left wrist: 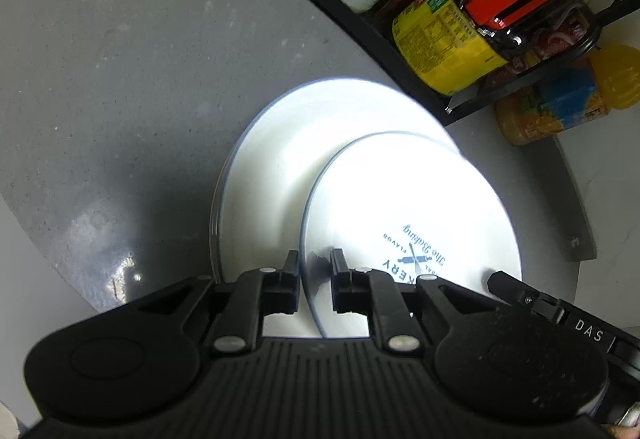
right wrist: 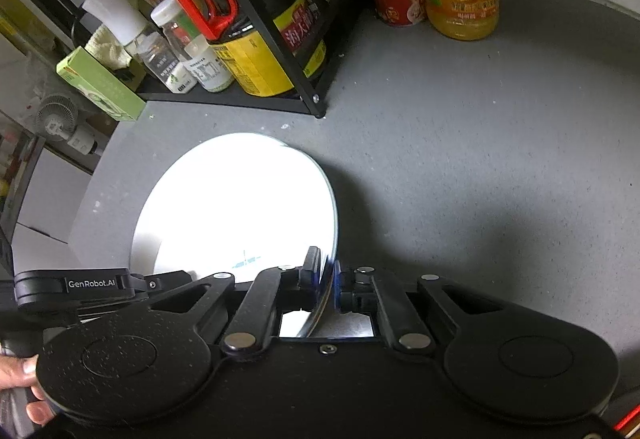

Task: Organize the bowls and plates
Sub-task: 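Carry the Bakery plate over the stacked plates, then lower the Bakery plate onto the 'Sweet' plate and open the gripper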

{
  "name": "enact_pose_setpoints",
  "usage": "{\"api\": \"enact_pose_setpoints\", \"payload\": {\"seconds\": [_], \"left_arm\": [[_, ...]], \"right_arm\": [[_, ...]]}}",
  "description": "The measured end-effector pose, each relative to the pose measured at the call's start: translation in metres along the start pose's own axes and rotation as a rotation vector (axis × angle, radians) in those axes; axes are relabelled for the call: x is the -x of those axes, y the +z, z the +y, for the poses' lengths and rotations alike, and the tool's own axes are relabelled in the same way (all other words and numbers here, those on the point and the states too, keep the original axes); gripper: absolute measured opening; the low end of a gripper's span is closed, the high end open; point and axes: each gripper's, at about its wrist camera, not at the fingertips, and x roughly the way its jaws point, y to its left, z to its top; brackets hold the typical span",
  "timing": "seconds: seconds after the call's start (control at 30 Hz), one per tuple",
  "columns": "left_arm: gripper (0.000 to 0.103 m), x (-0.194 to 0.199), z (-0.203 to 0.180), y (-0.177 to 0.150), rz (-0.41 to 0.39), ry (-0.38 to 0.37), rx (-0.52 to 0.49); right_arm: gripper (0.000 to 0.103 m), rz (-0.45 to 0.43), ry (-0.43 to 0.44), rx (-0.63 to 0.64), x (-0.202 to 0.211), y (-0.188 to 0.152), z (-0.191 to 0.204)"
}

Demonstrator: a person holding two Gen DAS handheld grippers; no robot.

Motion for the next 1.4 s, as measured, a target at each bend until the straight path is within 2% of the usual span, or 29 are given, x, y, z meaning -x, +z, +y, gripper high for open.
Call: {"api": "enact_pose_setpoints", "payload": {"seconds": [0.07, 0.13, 0.2, 0.4, 0.63, 0.7, 0.77, 0.9, 1.1, 1.4], "left_arm": [[0.012, 0.001, -0.002, 0.002, -0.003, 0.045, -0.021], [0.014, 0.003, 0.0, 0.007, 0.009, 0.057, -0.016], [0.021, 0.007, 0.003, 0.014, 0.017, 0.07, -0.002], [0.03, 0.027, 0.005, 0.025, -0.035, 0.06, -0.018], [0.034, 0.034, 0.002, 0.028, -0.055, 0.067, -0.033], [0.043, 0.037, 0.002, 0.029, -0.073, 0.08, -0.044], [0.047, 0.038, 0.003, 0.03, -0.086, 0.108, -0.054], [0.048, 0.029, 0.008, 0.031, -0.061, 0.113, -0.042], [0.049, 0.013, 0.015, 0.027, -0.029, 0.14, -0.025], [0.05, 0.017, 0.02, 0.027, -0.043, 0.137, -0.004]], "right_arm": [[0.005, -0.005, 0.008, -0.004, 0.0, 0.0, 0.001], [0.005, -0.006, -0.001, 0.003, 0.0, 0.001, 0.002], [0.006, -0.001, -0.006, -0.002, -0.002, 0.001, 0.001], [0.006, 0.0, 0.0, -0.019, -0.004, 0.0, -0.001], [0.007, 0.008, -0.004, -0.025, -0.008, 0.001, -0.002], [0.01, 0.011, -0.005, -0.029, -0.01, 0.002, -0.002], [0.012, 0.015, -0.006, -0.031, -0.012, 0.001, -0.002], [0.021, 0.027, -0.01, -0.038, -0.018, 0.0, -0.003], [0.028, 0.044, -0.007, -0.047, -0.025, -0.001, -0.004], [0.031, 0.051, 0.0, -0.042, -0.029, 0.001, -0.002]]}}
